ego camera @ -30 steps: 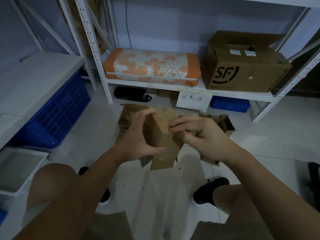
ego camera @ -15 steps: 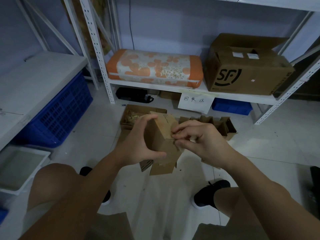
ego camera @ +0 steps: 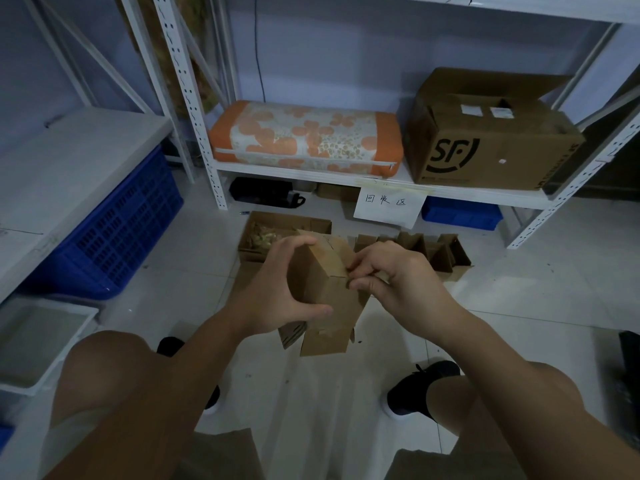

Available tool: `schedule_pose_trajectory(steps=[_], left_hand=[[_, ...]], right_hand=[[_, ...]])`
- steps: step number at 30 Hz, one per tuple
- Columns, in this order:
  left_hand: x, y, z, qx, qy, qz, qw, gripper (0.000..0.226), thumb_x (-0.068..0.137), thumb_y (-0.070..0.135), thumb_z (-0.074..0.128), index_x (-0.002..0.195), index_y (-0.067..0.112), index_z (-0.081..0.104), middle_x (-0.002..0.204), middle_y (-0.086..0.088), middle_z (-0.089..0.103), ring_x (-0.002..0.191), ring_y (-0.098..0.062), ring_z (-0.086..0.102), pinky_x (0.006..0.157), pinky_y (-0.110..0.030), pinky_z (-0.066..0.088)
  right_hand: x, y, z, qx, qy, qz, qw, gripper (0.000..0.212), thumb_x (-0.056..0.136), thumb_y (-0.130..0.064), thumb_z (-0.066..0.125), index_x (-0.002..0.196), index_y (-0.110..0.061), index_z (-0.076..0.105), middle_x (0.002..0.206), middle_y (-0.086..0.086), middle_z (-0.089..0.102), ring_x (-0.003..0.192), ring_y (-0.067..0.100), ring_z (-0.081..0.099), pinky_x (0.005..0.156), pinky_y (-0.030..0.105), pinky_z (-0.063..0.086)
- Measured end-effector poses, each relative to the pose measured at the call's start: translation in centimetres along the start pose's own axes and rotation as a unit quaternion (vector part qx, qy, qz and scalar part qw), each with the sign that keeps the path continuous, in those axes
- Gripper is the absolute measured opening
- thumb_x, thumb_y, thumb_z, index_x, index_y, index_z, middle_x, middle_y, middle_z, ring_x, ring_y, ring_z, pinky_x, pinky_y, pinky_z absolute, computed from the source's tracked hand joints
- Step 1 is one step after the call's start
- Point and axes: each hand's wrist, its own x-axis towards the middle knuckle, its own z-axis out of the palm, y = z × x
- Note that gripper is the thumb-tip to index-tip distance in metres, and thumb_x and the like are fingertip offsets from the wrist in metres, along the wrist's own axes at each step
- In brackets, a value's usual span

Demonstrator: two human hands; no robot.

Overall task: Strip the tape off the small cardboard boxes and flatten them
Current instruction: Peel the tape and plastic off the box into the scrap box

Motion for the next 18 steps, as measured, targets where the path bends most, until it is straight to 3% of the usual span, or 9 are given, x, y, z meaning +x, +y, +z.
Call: schedule_pose_trajectory(steps=[5, 7, 12, 18], left_hand=[[0.11, -0.23, -0.17, 0.010, -0.016, -0.003, 1.000, 0.102, 0.058, 0.056, 0.092, 0.142, 0.047, 0.034, 0.144, 0.015, 0.032, 0.134, -0.015, 0.042, 0.108, -0.048, 0.050], [0.06, -0.30, -0.09, 0.009, -0.023, -0.004, 1.000, 0.102, 0.058, 0.056, 0.092, 0.143, 0.045, 0.035, 0.146, 0.012, 0.032, 0.136, -0.014, 0.041, 0.110, -0.048, 0.048], [-0.01, -0.06, 0.28, 0.011, -0.013, 0.011, 1.000, 0.100, 0.060, 0.055, 0.091, 0.142, 0.043, 0.036, 0.145, 0.012, 0.034, 0.136, -0.011, 0.040, 0.112, -0.043, 0.046], [-0.03, 0.00, 0.32, -0.002, -0.036, 0.010, 0.999, 0.100, 0.064, 0.051, 0.091, 0.147, 0.042, 0.035, 0.153, 0.011, 0.030, 0.141, -0.016, 0.038, 0.111, -0.048, 0.048]], right_hand=[[-0.51, 0.16, -0.16, 0.036, -0.036, 0.069, 0.996, 0.007, 0.098, -0.013, 0.062, 0.096, -0.019, 0.063, 0.097, -0.008, 0.066, 0.093, 0.007, 0.063, 0.077, 0.035, 0.056], [-0.59, 0.25, -0.12, 0.040, -0.028, 0.087, 0.995, 0.008, 0.100, -0.013, 0.059, 0.096, -0.020, 0.060, 0.093, -0.012, 0.065, 0.089, 0.004, 0.063, 0.076, 0.033, 0.056], [-0.48, 0.60, 0.17, 0.036, 0.013, 0.101, 0.994, 0.007, 0.100, -0.014, 0.058, 0.097, -0.019, 0.057, 0.088, -0.011, 0.066, 0.085, 0.006, 0.066, 0.075, 0.042, 0.058], [-0.47, 0.56, 0.38, 0.074, 0.041, 0.132, 0.988, 0.008, 0.100, -0.010, 0.059, 0.097, -0.017, 0.058, 0.083, -0.006, 0.065, 0.078, 0.010, 0.065, 0.072, 0.046, 0.058]])
